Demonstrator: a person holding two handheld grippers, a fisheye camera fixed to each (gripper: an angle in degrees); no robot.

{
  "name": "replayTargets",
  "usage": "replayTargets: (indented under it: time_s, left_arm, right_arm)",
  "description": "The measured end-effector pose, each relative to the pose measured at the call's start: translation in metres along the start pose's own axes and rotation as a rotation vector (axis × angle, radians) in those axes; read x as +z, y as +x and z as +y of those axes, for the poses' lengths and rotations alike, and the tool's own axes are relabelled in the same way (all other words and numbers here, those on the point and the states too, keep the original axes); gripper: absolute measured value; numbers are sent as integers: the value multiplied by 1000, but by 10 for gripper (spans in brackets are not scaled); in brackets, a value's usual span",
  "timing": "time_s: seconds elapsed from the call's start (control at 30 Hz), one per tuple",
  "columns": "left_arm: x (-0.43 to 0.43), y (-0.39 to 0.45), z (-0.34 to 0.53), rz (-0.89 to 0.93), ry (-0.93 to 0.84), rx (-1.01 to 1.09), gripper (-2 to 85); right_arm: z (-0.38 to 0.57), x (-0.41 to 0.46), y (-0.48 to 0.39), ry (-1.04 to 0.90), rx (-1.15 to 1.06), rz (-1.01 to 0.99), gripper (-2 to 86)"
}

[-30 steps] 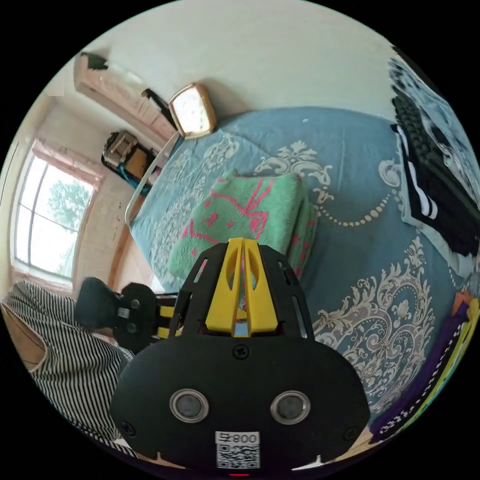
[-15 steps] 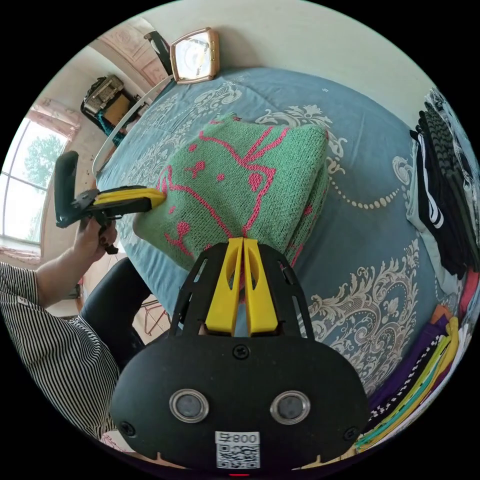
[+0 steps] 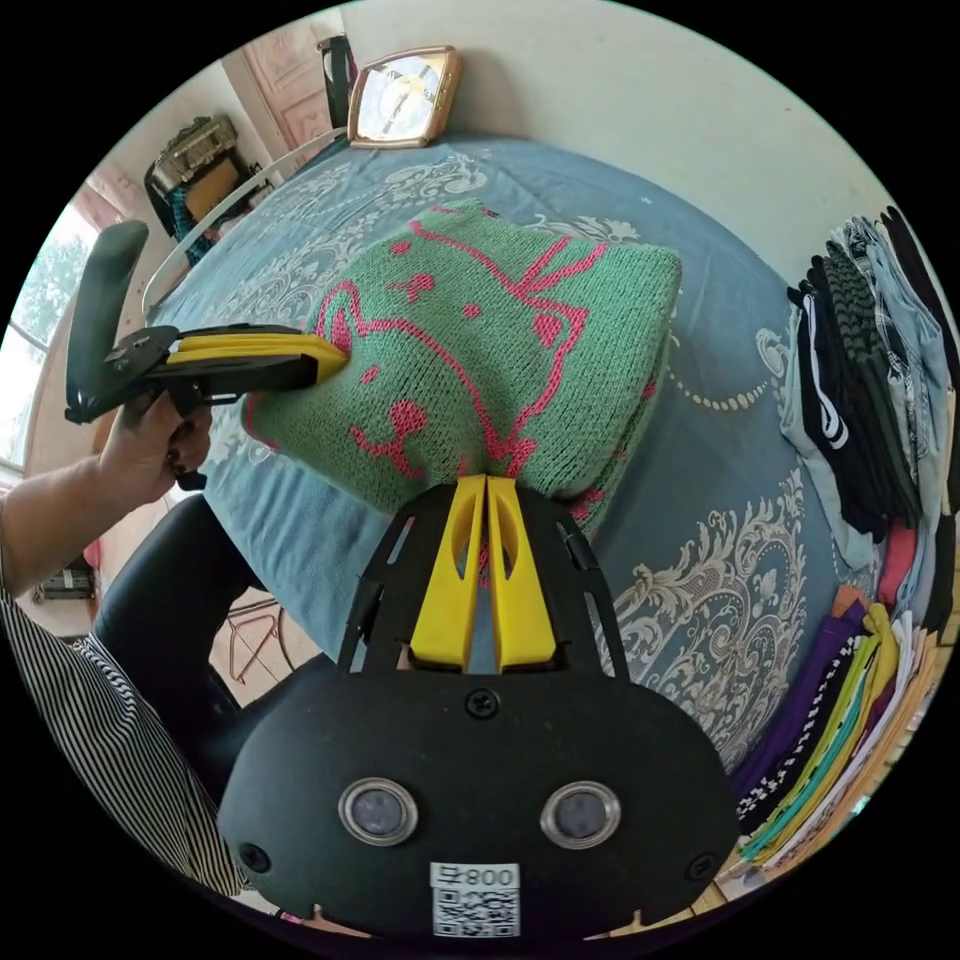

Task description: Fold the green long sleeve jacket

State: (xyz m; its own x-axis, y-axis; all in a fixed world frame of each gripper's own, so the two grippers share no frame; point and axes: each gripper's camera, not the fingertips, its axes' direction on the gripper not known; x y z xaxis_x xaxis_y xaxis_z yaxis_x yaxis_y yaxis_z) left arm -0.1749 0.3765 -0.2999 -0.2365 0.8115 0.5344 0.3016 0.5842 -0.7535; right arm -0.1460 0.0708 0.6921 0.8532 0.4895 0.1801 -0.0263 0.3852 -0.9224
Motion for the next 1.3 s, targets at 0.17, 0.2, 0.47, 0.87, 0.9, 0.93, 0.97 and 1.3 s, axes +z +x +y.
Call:
replayTargets:
  time_s: [0.17, 0.2, 0.47, 0.87, 0.9, 0.93, 0.97, 1.3]
  left_arm:
    - [-6, -20, 3, 5, -10, -21, 2]
    - [-9, -26, 4, 9, -15, -25, 3]
    - [-25, -65, 8, 55, -32, -88, 2]
    - [-45, -181, -27, 92, -98, -148, 2]
    - [-42, -189, -25, 97, -81, -145, 2]
    - [-44, -197, -23, 112, -81, -170, 2]
    - [-46, -199, -23, 109, -81, -171, 2]
    - [-95, -222, 36, 234, -54, -189, 2]
  right_arm:
    - [-1, -24, -10, -50, 87, -27, 1]
    - [0, -31, -11, -40, 101, -27, 1]
    - [-23, -48, -88, 65, 28, -82, 1]
    - [4, -3, -104, 61, 78, -117, 2]
    - [6, -1, -104, 63, 79, -120, 2]
    - [10, 2, -104, 68, 73, -119, 2]
    - [14, 5, -105, 68, 71, -121, 2]
    - [86, -8, -65, 163, 221, -200, 1]
